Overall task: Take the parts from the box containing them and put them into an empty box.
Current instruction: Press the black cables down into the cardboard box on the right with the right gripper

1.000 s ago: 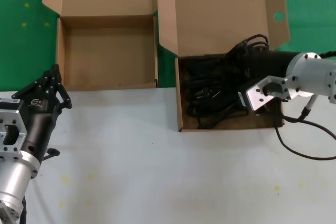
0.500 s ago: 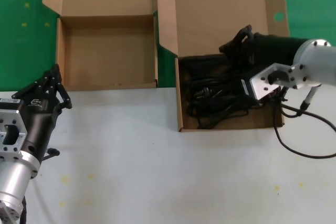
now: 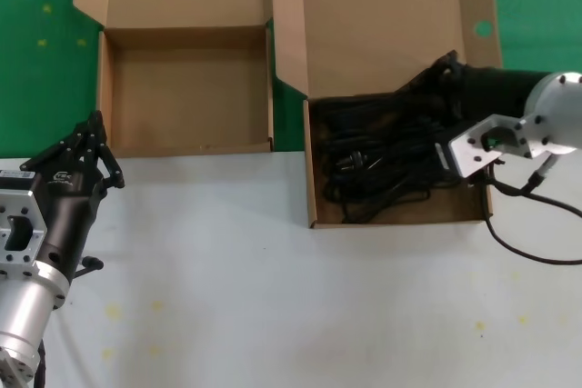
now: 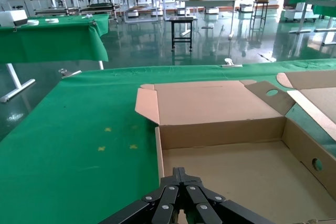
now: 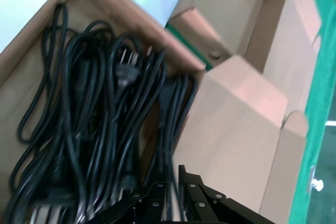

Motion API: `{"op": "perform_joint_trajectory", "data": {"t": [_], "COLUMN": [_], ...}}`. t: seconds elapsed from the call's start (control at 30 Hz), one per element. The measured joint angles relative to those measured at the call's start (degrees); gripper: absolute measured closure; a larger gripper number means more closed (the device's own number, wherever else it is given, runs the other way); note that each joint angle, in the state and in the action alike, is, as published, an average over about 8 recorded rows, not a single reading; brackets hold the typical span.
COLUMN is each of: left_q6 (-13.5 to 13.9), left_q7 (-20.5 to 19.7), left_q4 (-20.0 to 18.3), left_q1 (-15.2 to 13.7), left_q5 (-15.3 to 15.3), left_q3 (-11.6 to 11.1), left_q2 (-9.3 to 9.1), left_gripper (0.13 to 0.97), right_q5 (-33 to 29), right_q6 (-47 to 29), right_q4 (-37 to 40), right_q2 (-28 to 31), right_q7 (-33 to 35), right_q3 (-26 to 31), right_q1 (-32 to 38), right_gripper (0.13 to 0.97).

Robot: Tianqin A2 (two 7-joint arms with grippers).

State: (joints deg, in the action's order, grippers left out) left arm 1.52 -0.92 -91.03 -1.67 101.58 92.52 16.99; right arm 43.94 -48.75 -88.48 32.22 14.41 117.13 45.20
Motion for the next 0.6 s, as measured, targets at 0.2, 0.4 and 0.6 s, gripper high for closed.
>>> {"op": "perform_joint_trajectory", "data": {"t": [0.2, 0.4, 0.6], "left_q6": [0.0, 0.0, 0.0], "left_q7": [0.0, 0.0, 0.0], "left_q4": [0.0, 0.0, 0.0], "left_q1": [0.0, 0.0, 0.0], "left_q5": [0.0, 0.0, 0.0], "left_q3": [0.0, 0.0, 0.0], "left_q2": [0.00, 0.00, 0.00], "left_gripper": [0.953, 0.953, 0.953], "right_q5": [-3.0, -5.7, -8.4], "right_q6": [-2.6, -4.1, -4.4], "right_q4": [-0.3, -0.4, 0.2], "right_q2": [0.7, 0.7, -0.2], "right_q7": [-2.5, -4.3, -5.7], "right_q3": [-0.7, -1.1, -1.6], "right_q1": [0.4, 0.6, 0.9], "right_gripper": [0.884, 0.834, 0.792]}}
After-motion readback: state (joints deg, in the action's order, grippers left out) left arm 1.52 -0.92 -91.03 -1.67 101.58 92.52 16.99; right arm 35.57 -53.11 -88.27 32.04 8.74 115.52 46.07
